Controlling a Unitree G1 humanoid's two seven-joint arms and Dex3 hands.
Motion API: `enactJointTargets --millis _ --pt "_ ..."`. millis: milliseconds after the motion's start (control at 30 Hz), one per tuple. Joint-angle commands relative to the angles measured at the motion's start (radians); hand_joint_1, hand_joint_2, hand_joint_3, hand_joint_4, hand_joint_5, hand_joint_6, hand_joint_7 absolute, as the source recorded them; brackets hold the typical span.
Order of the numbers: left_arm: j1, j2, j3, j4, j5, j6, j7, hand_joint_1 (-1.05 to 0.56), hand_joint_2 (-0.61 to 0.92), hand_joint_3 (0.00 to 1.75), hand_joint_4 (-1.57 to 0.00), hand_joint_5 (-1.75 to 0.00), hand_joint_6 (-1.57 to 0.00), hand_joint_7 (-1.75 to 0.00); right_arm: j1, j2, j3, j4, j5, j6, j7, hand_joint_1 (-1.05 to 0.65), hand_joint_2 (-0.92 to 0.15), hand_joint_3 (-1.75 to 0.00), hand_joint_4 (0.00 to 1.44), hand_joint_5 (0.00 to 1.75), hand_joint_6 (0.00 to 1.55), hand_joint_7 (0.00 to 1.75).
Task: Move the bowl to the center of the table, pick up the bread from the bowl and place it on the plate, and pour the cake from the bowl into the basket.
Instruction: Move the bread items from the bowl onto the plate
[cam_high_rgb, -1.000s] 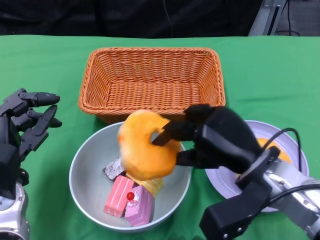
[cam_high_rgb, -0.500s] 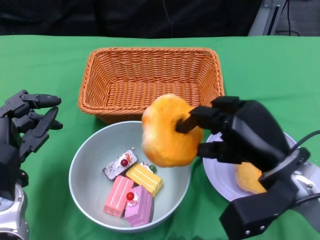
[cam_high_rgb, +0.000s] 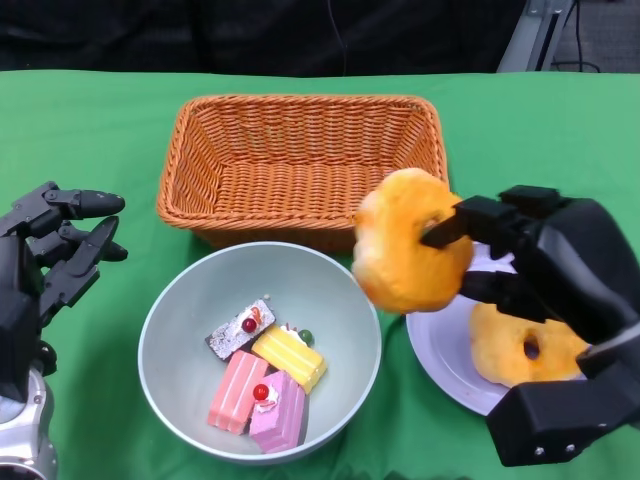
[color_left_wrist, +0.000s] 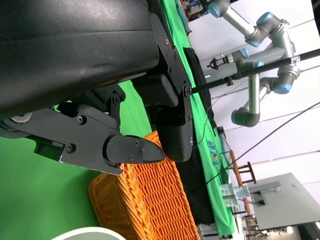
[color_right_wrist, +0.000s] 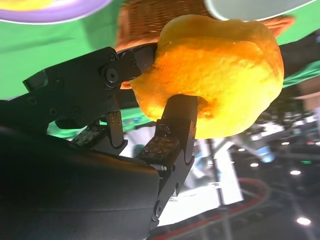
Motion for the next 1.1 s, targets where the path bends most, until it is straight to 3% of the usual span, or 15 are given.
enactJointTargets --millis 33,333,633,767,1100 --pt "-0.008 0.022 0.003 0.003 -0.004 0.007 -0.005 -0.18 0.92 0.27 -0.87 -1.16 -0.90 -0.75 0.040 -0.030 -0.045 -0.026 0.043 0.017 0.018 -0.11 -0.84 0.00 0.83 1.29 0.96 0.73" --pt "-0.006 0.026 -0.010 0.007 0.010 -0.006 -0.023 -0.22 0.92 0.25 -0.89 -1.14 -0.90 -0.75 0.112 -0.044 -0.095 0.016 0.031 0.016 -0.059 -0.03 -0.81 0.00 0.82 1.42 1.01 0.75" --pt "0.005 0.014 -0.042 -0.007 0.043 -0.016 -0.016 -0.25 0.92 0.22 -0.92 -1.14 -0.90 -0.76 0.164 -0.065 -0.102 0.067 0.043 0.010 -0.081 -0.01 -0.85 -0.02 0.76 1.54 0.85 1.10" --pt "0.010 0.004 -0.054 -0.018 0.046 -0.022 -0.018 -0.25 0.92 0.22 -0.92 -1.13 -0.90 -0.76 0.177 -0.068 -0.095 0.089 0.043 0.015 -0.073 -0.02 -0.85 -0.02 0.78 1.43 0.86 1.01" --pt "0.017 0.002 -0.078 -0.023 0.054 -0.035 -0.032 -0.25 0.92 0.24 -0.93 -1.13 -0.89 -0.76 0.162 -0.049 -0.075 0.181 0.041 -0.011 -0.122 -0.02 -0.85 -0.01 0.76 1.46 0.85 1.05"
